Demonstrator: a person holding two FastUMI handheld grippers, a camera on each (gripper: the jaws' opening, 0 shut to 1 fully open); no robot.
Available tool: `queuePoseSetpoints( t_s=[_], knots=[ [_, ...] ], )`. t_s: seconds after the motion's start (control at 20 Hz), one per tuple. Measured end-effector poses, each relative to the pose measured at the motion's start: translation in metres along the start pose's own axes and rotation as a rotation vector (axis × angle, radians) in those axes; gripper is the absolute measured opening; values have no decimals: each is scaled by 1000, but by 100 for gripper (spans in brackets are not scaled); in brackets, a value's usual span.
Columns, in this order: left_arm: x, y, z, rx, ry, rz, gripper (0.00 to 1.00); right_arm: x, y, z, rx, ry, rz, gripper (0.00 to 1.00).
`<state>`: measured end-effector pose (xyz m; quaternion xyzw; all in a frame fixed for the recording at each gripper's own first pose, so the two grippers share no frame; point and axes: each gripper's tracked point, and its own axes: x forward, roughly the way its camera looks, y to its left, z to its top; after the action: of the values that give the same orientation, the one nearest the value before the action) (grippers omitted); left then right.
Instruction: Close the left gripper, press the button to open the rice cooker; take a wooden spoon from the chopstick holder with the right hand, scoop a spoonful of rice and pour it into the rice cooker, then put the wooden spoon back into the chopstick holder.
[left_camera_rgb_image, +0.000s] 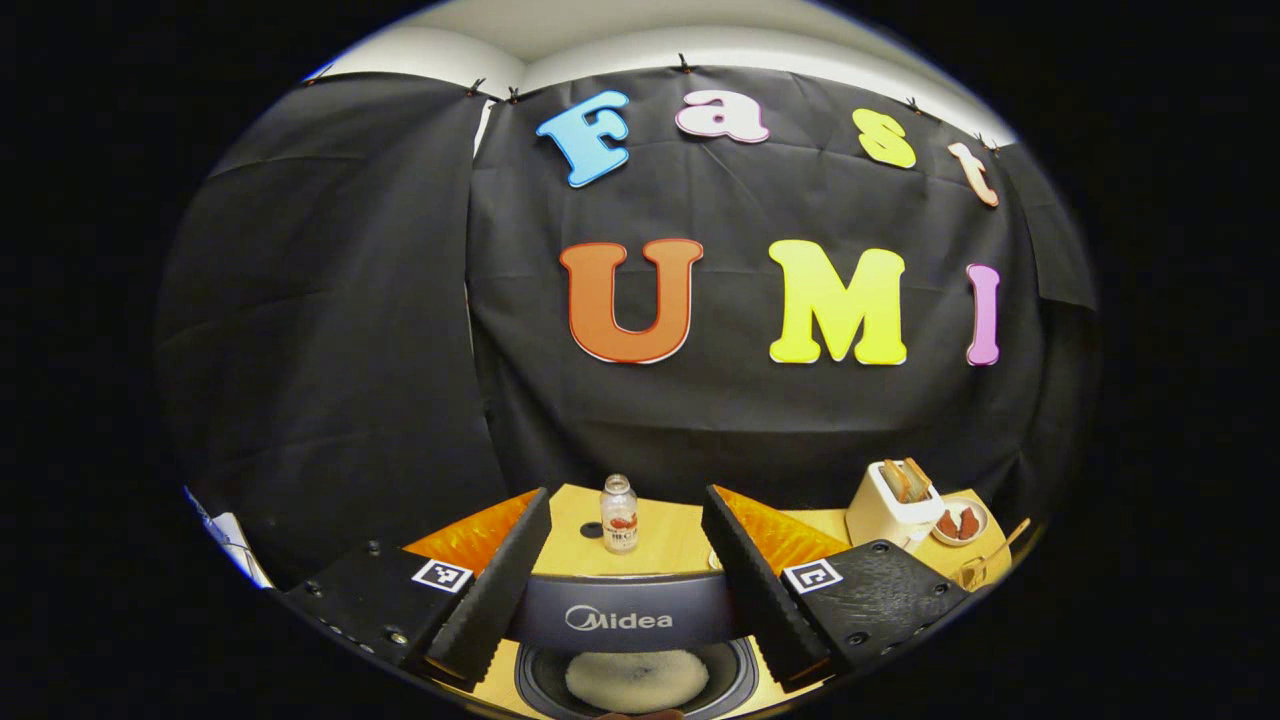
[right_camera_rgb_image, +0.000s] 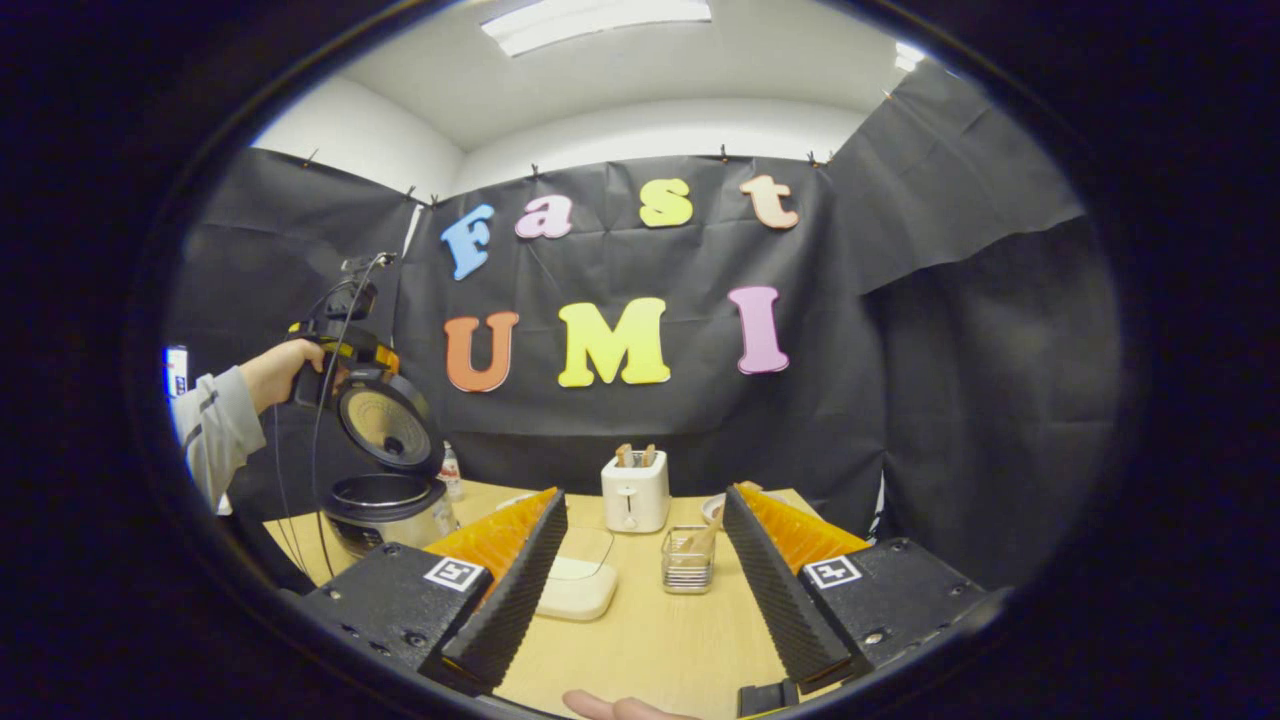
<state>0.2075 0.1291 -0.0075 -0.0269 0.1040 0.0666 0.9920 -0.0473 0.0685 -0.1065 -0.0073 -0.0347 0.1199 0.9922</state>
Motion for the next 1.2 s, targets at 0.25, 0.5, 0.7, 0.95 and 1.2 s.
queuePoseSetpoints(
  t_s=[0.25,0.5,0.7,0.95,1.2],
  knots=[
    [-29,-8,-67,47,121,-12,95,-18,29,7,6,3,69,99],
    [-50,-15,-111,-23,173,-51,93,-38,44,22,-30,-22,75,100],
    [-65,-16,-131,-14,183,-67,94,-55,67,32,-56,-42,116,100],
    [-75,-20,-164,6,246,-86,94,-61,86,37,-67,-63,134,100],
    [-77,-14,-180,11,235,-69,93,-56,99,27,-61,-36,168,100]
  ],
)
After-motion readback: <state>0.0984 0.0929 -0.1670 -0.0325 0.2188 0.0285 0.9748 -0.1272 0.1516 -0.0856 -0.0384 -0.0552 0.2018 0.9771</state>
